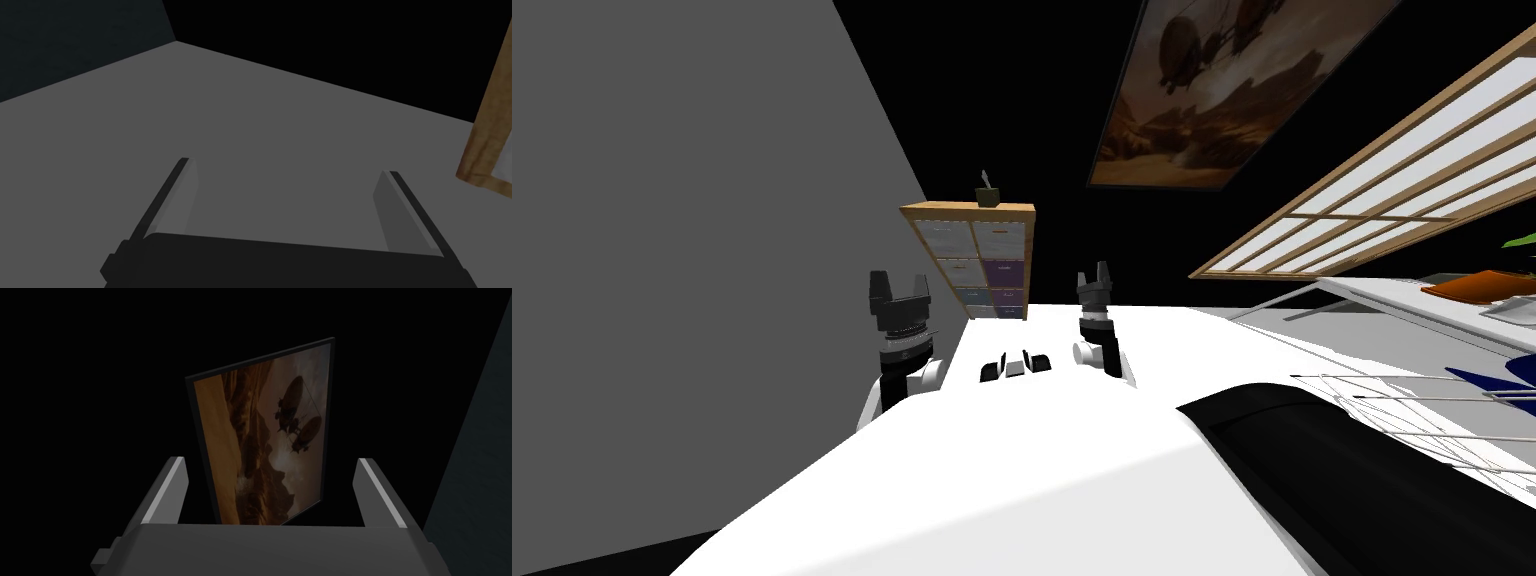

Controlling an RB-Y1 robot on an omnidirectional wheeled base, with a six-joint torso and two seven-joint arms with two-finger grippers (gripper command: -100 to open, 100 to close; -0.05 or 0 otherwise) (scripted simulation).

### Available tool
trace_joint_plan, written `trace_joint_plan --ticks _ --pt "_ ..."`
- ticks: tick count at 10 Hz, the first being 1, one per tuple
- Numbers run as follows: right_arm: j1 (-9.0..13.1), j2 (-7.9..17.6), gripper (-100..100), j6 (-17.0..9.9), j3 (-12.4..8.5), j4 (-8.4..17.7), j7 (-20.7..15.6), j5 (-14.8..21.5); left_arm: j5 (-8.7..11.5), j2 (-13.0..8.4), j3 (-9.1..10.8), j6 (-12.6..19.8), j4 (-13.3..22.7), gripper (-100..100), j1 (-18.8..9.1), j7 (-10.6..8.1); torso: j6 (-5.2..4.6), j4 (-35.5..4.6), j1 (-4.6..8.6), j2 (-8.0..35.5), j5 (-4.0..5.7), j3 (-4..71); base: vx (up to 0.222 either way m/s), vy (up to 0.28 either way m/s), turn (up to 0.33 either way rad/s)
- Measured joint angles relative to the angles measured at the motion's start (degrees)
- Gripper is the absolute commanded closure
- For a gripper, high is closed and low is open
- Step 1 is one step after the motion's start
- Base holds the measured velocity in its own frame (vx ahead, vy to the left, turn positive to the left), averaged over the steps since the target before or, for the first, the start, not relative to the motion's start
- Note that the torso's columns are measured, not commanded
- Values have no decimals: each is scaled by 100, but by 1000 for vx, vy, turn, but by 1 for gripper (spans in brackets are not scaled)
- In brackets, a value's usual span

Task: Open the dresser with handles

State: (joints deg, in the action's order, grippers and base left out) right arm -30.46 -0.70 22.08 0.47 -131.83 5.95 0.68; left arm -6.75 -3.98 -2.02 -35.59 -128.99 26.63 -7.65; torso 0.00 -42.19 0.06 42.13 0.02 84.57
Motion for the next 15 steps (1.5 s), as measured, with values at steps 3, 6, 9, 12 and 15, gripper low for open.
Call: trace_joint_plan --ticks 3,6,9,12,15 --pt "0 0 0 0 0 0 0 0 -3 -260 -22 52 283 -100 -55 43 0 -10 -9 20 -2 -2 62 -45 -10" --pt "0 0 0 0 0 0 0 0 17 -381 9 53 679 -100 -191 64 0 -9 -5 12 -1 2 76 -49 -20" --pt "-1 0 0 0 0 0 0 0 15 -424 -16 44 1105 -100 -265 125 0 -9 -9 13 -2 1 94 -55 -17" --pt "0 0 0 0 0 0 0 0 29 -466 -3 61 1536 -100 -385 169 0 -11 -4 21 -1 -3 84 -65 -17" --pt "0 0 0 0 0 0 0 0 38 -502 -1 109 1880 -100 -468 199 0 -10 -11 15 -3 -1 70 -47 -15"
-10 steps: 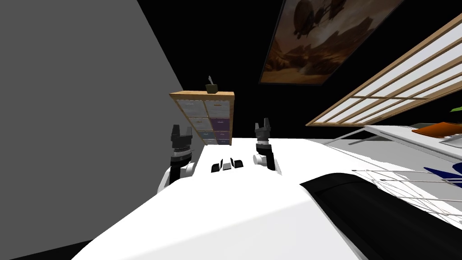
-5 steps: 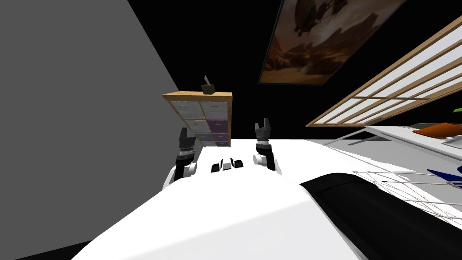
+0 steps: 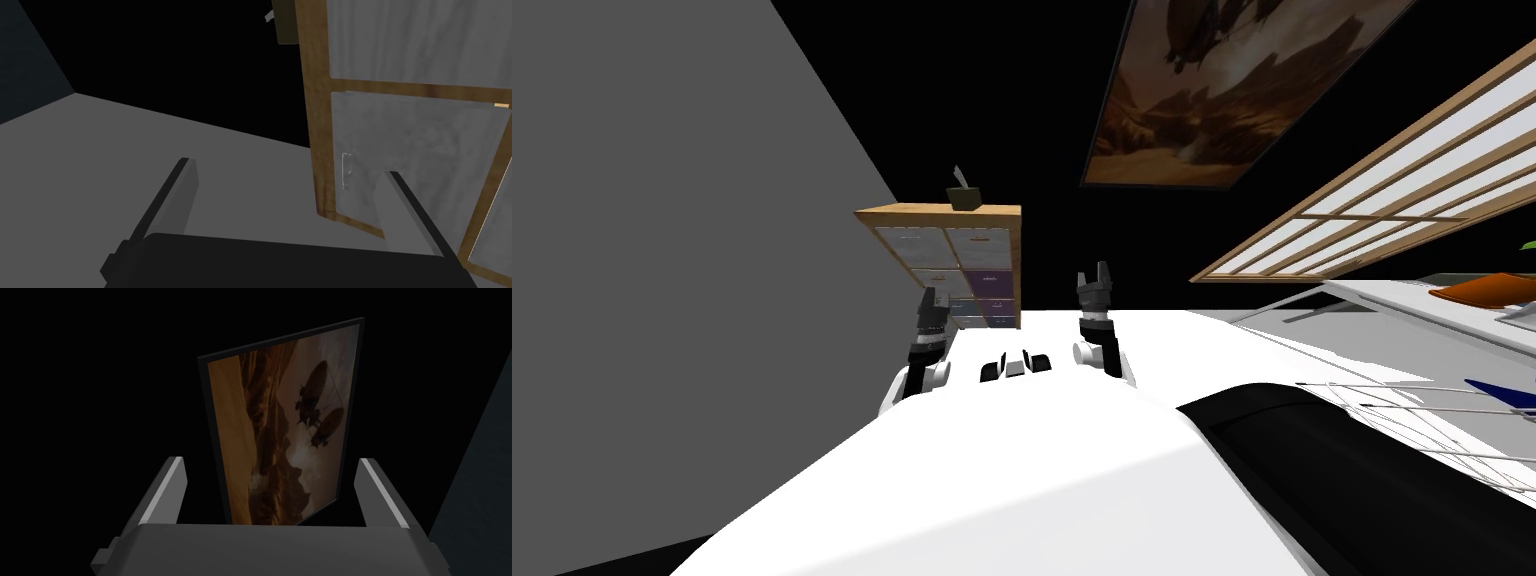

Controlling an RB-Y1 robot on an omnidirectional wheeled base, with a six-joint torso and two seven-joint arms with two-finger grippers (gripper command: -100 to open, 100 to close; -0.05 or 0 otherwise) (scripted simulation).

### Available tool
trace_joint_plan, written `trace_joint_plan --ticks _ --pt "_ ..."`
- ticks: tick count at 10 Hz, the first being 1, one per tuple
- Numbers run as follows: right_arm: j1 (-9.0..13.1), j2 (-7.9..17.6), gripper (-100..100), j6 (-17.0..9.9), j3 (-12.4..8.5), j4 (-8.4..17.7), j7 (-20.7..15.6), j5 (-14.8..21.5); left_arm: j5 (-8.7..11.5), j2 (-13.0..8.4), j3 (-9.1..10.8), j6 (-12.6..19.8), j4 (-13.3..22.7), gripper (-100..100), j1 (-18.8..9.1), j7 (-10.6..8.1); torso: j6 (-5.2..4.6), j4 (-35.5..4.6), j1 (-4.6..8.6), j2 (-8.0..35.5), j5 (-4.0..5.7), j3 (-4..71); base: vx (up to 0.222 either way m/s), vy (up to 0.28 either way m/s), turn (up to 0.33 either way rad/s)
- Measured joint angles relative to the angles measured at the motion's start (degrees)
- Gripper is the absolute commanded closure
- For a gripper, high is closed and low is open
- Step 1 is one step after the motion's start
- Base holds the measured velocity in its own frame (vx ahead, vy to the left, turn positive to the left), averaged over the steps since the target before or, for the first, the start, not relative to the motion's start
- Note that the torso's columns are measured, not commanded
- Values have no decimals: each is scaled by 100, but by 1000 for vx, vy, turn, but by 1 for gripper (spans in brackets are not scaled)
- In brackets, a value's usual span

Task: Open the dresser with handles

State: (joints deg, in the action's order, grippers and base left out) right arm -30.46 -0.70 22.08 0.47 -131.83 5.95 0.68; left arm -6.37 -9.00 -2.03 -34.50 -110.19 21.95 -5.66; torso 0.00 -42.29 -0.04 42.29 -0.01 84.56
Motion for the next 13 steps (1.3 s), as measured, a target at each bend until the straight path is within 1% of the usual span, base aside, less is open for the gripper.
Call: trace_joint_plan --ticks 1,4,6,7,9,12,13 --pt "0 0 0 0 0 0 0 0 -6 6 -13 1 119 -100 -27 29 0 0 0 0 0 1 76 -33 -13" --pt "0 0 0 0 0 0 0 0 23 -51 25 11 487 -100 -137 39 0 0 10 1 3 0 75 -48 -15" --pt "0 0 0 0 0 0 0 0 22 -55 11 31 665 -100 -148 67 0 1 4 -2 2 1 78 -49 -15" --pt "0 0 0 0 0 0 0 0 21 -50 8 47 788 -100 -196 84 0 0 4 1 1 0 73 -45 -17" --pt "0 0 0 0 0 0 0 0 38 -73 26 15 1087 -100 -260 100 0 -1 1 3 0 -1 75 -44 -19" --pt "0 0 0 0 0 0 0 0 42 -43 22 81 1473 -100 -382 150 0 2 6 -7 2 5 99 -58 -18" --pt "0 0 0 0 0 0 0 0 46 -23 28 78 1652 -100 -438 166 0 1 6 -1 2 1 99 -71 -20"
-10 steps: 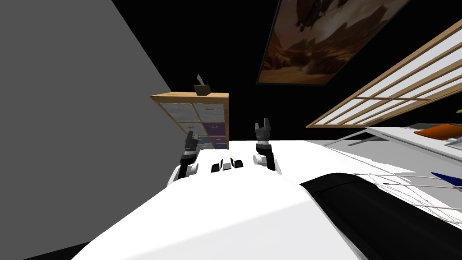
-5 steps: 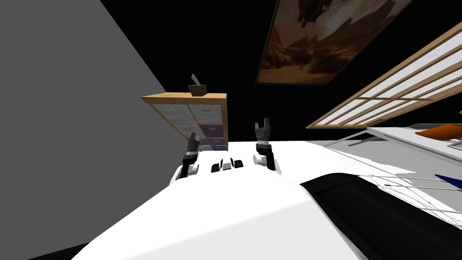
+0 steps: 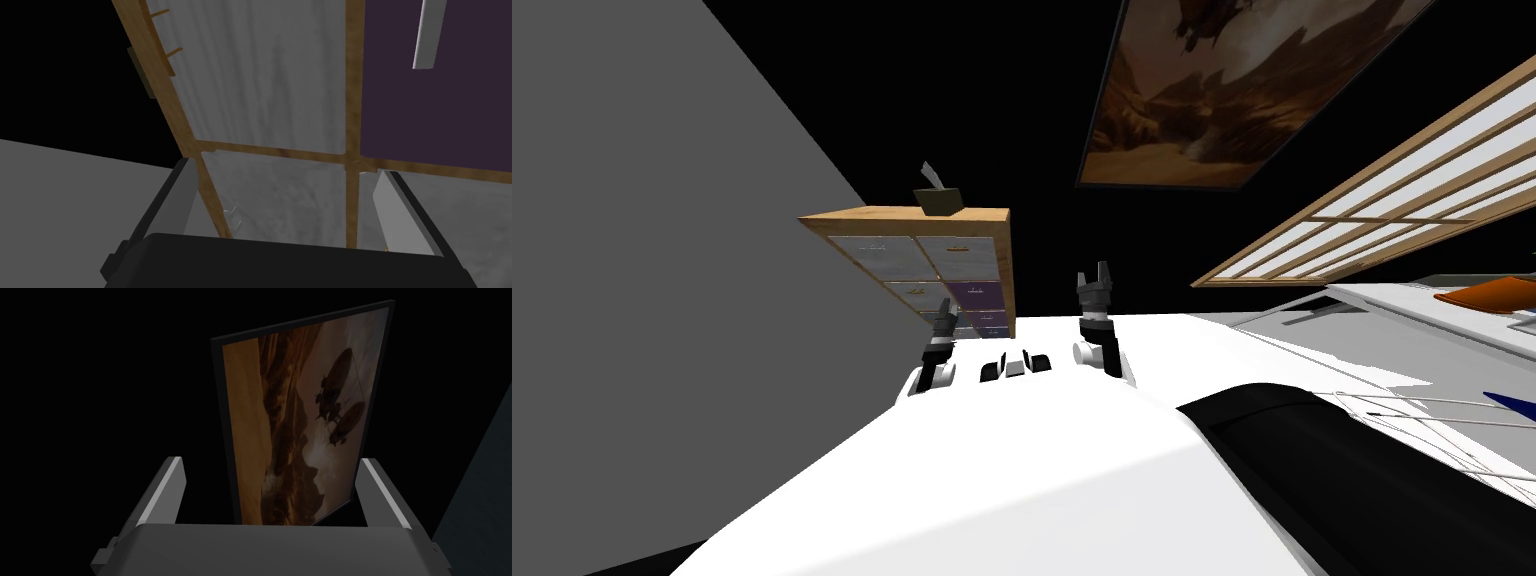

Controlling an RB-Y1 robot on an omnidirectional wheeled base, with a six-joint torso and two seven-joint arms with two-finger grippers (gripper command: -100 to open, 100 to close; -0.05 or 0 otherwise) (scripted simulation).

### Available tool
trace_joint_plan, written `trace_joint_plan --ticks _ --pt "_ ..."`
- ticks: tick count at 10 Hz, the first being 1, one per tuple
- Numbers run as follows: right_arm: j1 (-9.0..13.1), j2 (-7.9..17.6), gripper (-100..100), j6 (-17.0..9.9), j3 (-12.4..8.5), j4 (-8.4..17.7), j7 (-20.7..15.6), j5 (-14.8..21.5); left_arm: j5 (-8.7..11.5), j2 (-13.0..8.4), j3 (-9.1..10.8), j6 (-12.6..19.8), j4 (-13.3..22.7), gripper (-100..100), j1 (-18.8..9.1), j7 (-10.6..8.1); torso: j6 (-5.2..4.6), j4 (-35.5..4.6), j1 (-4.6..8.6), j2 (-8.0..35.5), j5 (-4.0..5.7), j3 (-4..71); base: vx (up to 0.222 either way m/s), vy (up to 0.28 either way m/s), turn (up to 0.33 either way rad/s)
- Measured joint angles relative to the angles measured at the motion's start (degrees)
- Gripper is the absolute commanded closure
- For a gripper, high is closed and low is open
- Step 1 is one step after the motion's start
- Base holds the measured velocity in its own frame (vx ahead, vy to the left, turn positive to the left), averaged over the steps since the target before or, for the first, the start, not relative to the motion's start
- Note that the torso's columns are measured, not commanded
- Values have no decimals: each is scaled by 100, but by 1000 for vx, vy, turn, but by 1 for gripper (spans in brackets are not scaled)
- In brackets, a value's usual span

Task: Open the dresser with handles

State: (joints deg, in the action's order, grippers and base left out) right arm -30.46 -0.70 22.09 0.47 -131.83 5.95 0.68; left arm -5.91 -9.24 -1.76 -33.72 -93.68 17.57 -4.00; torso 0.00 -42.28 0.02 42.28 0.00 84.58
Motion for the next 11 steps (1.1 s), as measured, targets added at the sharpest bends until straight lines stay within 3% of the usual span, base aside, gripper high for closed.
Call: trace_joint_plan --ticks 6,11 --pt "0 0 0 0 0 0 0 0 26 275 10 65 790 -100 -188 71 0 -1 -6 2 -1 -2 90 -52 -18" --pt "1 0 0 0 0 0 0 0 35 900 11 94 1230 -100 -299 121 0 -3 -7 8 -2 -5 50 -32 -8"
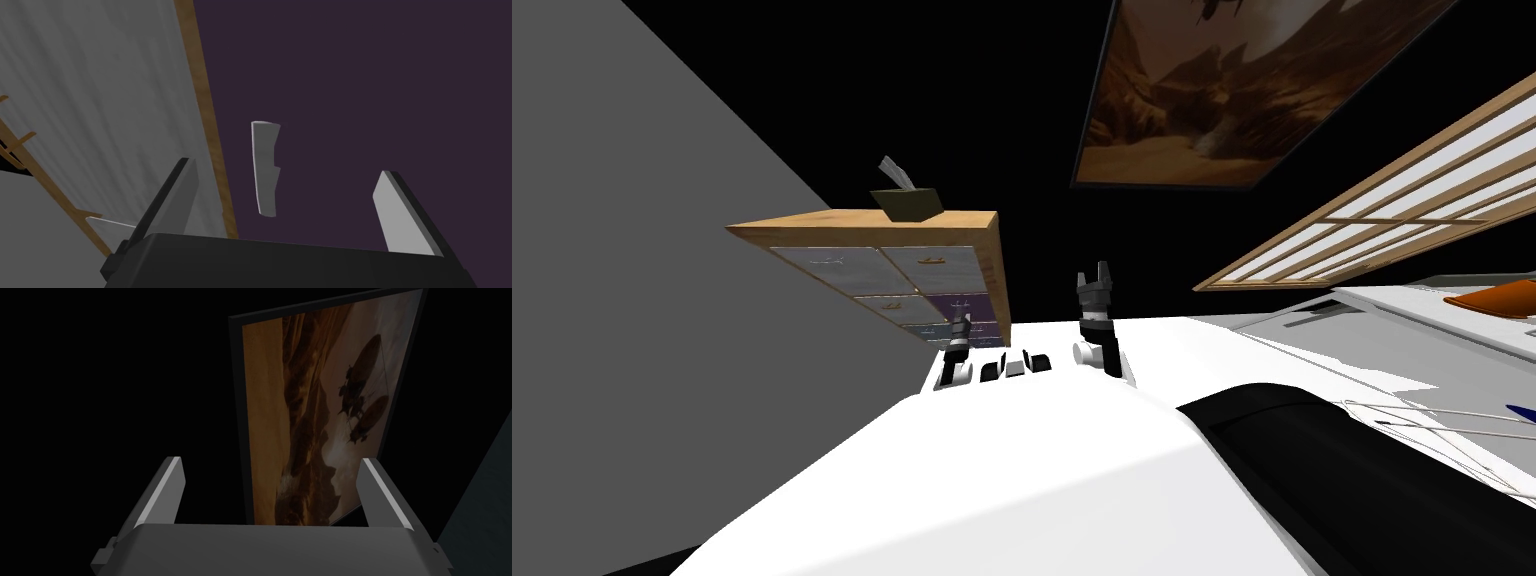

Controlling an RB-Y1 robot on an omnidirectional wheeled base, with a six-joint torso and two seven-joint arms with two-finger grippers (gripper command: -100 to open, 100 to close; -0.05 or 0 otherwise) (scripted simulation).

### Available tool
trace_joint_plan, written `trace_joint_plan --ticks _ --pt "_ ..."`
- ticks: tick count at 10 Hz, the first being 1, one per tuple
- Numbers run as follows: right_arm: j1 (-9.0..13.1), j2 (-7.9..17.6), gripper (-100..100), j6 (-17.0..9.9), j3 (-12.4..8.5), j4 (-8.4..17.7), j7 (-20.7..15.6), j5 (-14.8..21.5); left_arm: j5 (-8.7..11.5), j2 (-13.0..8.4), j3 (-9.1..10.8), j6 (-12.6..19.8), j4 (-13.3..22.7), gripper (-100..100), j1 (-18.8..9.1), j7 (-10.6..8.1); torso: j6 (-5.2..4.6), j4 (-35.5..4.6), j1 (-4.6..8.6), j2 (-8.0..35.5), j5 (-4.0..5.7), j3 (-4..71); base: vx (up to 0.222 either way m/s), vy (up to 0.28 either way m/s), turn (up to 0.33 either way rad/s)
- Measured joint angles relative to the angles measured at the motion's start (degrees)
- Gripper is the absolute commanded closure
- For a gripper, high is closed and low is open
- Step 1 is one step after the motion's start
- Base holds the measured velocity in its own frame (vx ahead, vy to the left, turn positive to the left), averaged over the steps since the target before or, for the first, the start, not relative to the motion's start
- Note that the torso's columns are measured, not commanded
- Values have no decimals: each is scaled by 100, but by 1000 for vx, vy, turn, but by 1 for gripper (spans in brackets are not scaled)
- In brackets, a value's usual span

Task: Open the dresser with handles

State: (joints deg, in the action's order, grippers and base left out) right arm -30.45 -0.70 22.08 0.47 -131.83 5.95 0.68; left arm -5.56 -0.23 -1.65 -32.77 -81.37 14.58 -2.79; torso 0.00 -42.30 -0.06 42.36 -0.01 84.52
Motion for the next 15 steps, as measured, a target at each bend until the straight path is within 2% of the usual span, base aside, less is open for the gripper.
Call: trace_joint_plan --ticks 1,4,5,7,11,12,15 --pt "0 0 0 0 0 0 0 0 -1 113 -5 -14 40 -100 4 8 0 0 -1 1 0 -1 7 -5 -1" --pt "-1 0 0 0 0 0 0 0 -12 135 -5 173 -130 -100 -24 11 0 7 2 -24 1 15 54 1 -7" --pt "0 0 0 0 0 0 0 0 -13 136 -5 194 -138 100 -27 11 0 3 4 -7 1 6 -38 0 13" --pt "2 0 0 0 0 0 0 0 -10 132 -18 77 -127 100 -9 9 -10 23 -7 -26 -12 6 -72 6 19" --pt "3 0 0 -1 0 1 0 0 -34 104 -75 246 -295 100 88 -29 0 -1 5 0 1 -1 -154 12 8" --pt "1 0 0 0 0 1 0 0 -35 103 -76 256 -299 -100 92 -31 -1 7 10 -33 2 18 -17 1 -3" --pt "0 0 0 0 0 0 0 0 -32 -257 -77 263 -297 -100 102 -34 0 6 6 -23 2 14 12 -2 0"
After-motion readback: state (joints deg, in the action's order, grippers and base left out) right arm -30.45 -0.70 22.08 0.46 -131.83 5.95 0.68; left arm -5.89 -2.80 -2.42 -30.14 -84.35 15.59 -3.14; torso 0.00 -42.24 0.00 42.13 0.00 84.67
